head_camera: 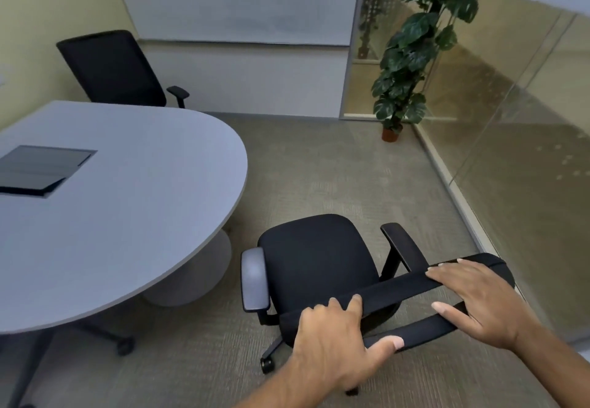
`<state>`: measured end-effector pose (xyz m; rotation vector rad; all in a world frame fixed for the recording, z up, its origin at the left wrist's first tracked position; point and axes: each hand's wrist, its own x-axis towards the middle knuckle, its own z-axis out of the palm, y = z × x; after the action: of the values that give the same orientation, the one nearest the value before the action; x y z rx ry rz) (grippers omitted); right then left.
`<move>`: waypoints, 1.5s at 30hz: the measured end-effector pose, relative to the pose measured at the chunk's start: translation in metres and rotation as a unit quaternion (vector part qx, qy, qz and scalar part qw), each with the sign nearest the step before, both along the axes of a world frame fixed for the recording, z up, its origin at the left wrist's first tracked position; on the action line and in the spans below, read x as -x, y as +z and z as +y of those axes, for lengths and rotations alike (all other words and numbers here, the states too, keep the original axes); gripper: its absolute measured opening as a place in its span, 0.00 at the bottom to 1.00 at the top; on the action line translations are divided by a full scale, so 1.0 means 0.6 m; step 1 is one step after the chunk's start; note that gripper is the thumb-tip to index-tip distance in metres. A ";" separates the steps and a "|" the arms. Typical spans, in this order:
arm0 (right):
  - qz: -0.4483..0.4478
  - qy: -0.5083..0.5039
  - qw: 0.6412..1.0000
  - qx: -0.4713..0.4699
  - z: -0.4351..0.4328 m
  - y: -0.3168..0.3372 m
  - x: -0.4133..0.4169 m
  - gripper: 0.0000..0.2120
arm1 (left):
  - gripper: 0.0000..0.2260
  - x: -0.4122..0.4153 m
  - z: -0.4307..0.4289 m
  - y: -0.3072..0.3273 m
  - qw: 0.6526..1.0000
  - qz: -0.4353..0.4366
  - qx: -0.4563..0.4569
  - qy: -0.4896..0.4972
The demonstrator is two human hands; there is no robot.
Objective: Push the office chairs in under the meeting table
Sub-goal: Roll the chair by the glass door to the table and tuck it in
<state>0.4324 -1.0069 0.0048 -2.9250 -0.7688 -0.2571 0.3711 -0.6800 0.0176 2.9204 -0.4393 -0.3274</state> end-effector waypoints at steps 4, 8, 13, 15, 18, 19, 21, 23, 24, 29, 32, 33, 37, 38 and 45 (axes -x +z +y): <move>-0.005 0.046 0.999 -0.005 -0.031 0.003 -0.065 0.36 | 0.54 -0.019 -0.038 0.020 0.999 0.037 0.002 0.030; -0.007 0.083 0.997 -0.004 -0.045 0.002 -0.112 0.35 | 0.50 -0.030 -0.062 0.026 0.997 0.057 0.004 0.051; -0.015 0.121 0.993 -0.011 -0.045 0.008 -0.185 0.36 | 0.52 -0.064 -0.081 0.025 0.994 0.044 0.017 0.097; -0.010 0.138 0.990 -0.017 -0.046 0.010 -0.214 0.36 | 0.53 -0.077 -0.087 0.020 0.992 0.034 0.027 0.122; -0.011 0.150 0.988 -0.016 -0.030 0.010 -0.262 0.37 | 0.52 -0.105 -0.081 0.014 0.990 0.001 0.024 0.141; -0.007 0.155 0.988 -0.016 -0.023 0.010 -0.276 0.37 | 0.51 -0.115 -0.075 0.011 0.989 -0.011 0.019 0.147; -0.005 0.170 0.985 -0.016 -0.011 0.010 -0.304 0.37 | 0.48 -0.130 -0.072 0.009 0.985 -0.034 0.015 0.168; -0.006 0.173 0.985 -0.024 0.009 0.008 -0.328 0.37 | 0.45 -0.145 -0.058 0.010 0.981 -0.061 0.022 0.182; -0.005 0.177 0.984 -0.028 0.019 0.008 -0.339 0.36 | 0.44 -0.155 -0.051 0.011 0.979 -0.075 0.028 0.189; 0.014 0.199 0.980 -0.014 0.072 0.020 -0.395 0.34 | 0.40 -0.194 -0.011 0.016 0.972 -0.107 0.008 0.210; 0.008 0.211 0.978 -0.007 0.102 0.020 -0.419 0.33 | 0.41 -0.210 0.015 0.016 0.969 -0.115 0.013 0.220; 0.005 0.215 0.977 -0.006 0.114 0.021 -0.426 0.34 | 0.39 -0.215 0.026 0.016 0.967 -0.122 0.013 0.222; -0.013 0.212 0.977 -0.003 0.166 0.022 -0.452 0.34 | 0.35 -0.243 0.080 0.024 0.968 -0.105 0.000 0.229; -0.017 0.208 0.978 -0.005 0.176 0.020 -0.456 0.34 | 0.35 -0.251 0.094 0.025 0.968 -0.100 0.001 0.229; -0.041 0.182 0.982 -0.032 0.219 0.013 -0.442 0.29 | 0.32 -0.286 0.174 0.013 0.972 -0.095 0.021 0.216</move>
<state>0.6976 -0.8757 0.0125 -2.6599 -1.2589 -0.3591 0.5425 -0.5757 0.0256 2.9104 0.1696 0.0232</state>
